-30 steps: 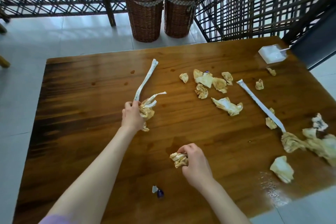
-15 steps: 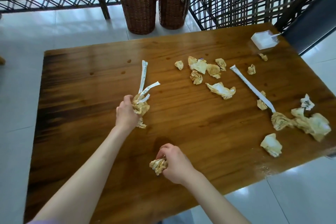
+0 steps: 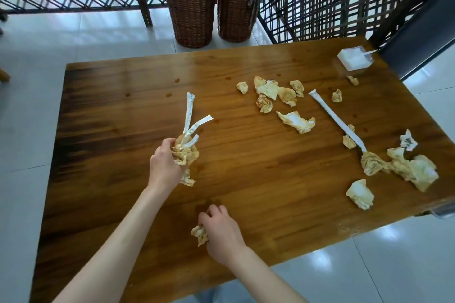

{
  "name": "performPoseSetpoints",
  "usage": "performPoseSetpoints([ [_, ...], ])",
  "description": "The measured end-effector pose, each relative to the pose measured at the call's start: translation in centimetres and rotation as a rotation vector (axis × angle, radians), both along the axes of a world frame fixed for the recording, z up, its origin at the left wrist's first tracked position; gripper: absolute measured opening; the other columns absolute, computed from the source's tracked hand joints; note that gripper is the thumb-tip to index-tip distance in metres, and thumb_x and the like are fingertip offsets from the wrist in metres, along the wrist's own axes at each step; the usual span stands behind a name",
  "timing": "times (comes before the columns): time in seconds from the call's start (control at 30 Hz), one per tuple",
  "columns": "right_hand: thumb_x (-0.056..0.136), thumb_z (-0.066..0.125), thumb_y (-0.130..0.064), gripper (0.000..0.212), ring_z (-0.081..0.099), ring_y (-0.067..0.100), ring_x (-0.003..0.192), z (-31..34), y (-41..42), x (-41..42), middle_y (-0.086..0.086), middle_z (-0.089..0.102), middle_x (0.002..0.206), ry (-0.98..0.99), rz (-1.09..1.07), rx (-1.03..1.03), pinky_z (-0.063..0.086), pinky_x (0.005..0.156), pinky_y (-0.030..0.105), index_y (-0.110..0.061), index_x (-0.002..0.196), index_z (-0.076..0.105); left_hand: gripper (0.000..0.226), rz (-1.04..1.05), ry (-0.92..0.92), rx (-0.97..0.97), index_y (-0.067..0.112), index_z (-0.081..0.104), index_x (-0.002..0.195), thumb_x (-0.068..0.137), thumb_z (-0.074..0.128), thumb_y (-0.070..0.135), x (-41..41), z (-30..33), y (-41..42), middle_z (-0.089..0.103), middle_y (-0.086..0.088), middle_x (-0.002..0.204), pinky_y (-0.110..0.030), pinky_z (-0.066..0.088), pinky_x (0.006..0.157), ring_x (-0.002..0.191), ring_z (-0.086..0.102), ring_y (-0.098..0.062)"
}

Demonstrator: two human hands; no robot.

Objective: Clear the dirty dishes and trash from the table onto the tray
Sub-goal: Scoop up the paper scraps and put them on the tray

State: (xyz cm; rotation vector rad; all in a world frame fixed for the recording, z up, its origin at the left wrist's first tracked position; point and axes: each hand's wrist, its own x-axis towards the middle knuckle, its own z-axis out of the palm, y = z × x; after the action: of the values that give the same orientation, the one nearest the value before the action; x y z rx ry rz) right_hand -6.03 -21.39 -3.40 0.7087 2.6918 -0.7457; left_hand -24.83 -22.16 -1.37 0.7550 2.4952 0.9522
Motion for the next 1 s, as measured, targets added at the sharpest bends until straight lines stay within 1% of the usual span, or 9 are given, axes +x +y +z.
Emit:
performPoseSetpoints([
  [0.17,0.074,0.063,0.008,0.041,0.051,0.029,0.095,-0.2,0.2,0.0,0.01,0.045,0.11,0.05,-0.006,-0.023,0.051,0.072,0.035,-0.013,0.105,0.047,0.064,0.022,0.0,0.015,0.01,0.047,0.131,0.075,0.077,0.012,1.1,0.6,-0.2,0.06,-0.009,0.117,-0.031,0.049,0.082,0.104,0.056,-0.02],
  [0.27,0.076,0.06,0.007,0.038,0.053,0.024,0.092,0.3,2.1,1.3,0.005,0.042,0.109,0.097,-0.126,-0.071,0.051,0.075,0.03,-0.017,0.102,0.048,0.063,0.017,0.016,0.019,0.01,0.047,0.13,0.075,0.077,0.011,2.2,1.2,0.6,0.06,-0.009,0.116,-0.031,0.048,0.081,0.102,0.055,-0.02],
  [0.33,0.078,0.06,0.006,0.039,0.053,0.019,0.092,0.7,4.5,3.1,-0.001,0.04,0.109,0.123,-0.241,-0.07,0.048,0.075,0.025,-0.021,0.103,0.048,0.063,0.005,0.024,0.025,0.009,0.048,0.129,0.074,0.078,0.009,3.4,1.6,1.5,0.06,-0.01,0.115,-0.028,0.045,0.079,0.1,0.054,-0.017],
  [0.47,0.08,0.059,0.001,0.035,0.051,0.013,0.093,2.0,11.1,7.7,-0.003,0.044,0.106,0.136,-0.456,-0.034,0.048,0.077,0.024,-0.024,0.103,0.051,0.064,0.007,0.014,0.051,0.01,0.048,0.128,0.072,0.078,0.005,7.0,1.9,3.8,0.06,-0.009,0.115,-0.027,0.045,0.078,0.098,0.053,-0.016],
  [0.53,0.082,0.059,0.001,0.032,0.05,0.012,0.094,2.6,14.4,10.5,-0.003,0.049,0.103,0.134,-0.514,-0.001,0.049,0.079,0.024,-0.024,0.102,0.052,0.063,0.014,0.007,0.061,0.01,0.049,0.126,0.071,0.079,0.004,9.3,1.8,5.1,0.06,-0.009,0.113,-0.029,0.047,0.078,0.096,0.052,-0.014],
  [0.63,0.083,0.056,0.004,0.033,0.048,0.011,0.094,3.3,19.0,15.3,-0.005,0.049,0.098,0.134,-0.576,0.071,0.048,0.079,0.023,-0.025,0.099,0.053,0.061,0.044,-0.008,0.071,0.011,0.049,0.124,0.071,0.079,0.006,13.0,1.4,7.4,0.061,-0.008,0.112,-0.033,0.051,0.077,0.096,0.055,-0.016],
  [0.8,0.081,0.061,0.0,0.032,0.043,0.013,0.1,3.0,25.1,22.4,-0.003,0.051,0.101,0.053,-0.6,0.091,0.039,0.077,0.018,-0.024,0.101,0.055,0.061,0.115,-0.014,0.06,0.012,0.049,0.125,0.071,0.079,0.007,19.2,1.2,11.3,0.061,-0.009,0.11,-0.036,0.051,0.077,0.095,0.054,-0.018],
  [0.93,0.08,0.062,0.0,0.037,0.041,0.016,0.108,1.7,27.3,25.5,-0.002,0.052,0.11,-0.011,-0.508,0.038,0.041,0.086,0.021,-0.024,0.108,0.053,0.058,0.174,-0.003,0.065,0.012,0.05,0.124,0.073,0.078,0.008,23.7,1.8,13.9,0.061,-0.007,0.107,-0.03,0.045,0.072,0.091,0.053,-0.016],
  [1.0,0.08,0.062,0.0,0.041,0.04,0.017,0.112,1.2,27.8,26.6,-0.001,0.05,0.115,-0.035,-0.458,0.024,0.042,0.089,0.023,-0.024,0.113,0.053,0.058,0.185,0.006,0.069,0.013,0.051,0.124,0.073,0.078,0.008,25.6,2.2,14.9,0.061,-0.006,0.107,-0.03,0.045,0.073,0.091,0.053,-0.016],
])
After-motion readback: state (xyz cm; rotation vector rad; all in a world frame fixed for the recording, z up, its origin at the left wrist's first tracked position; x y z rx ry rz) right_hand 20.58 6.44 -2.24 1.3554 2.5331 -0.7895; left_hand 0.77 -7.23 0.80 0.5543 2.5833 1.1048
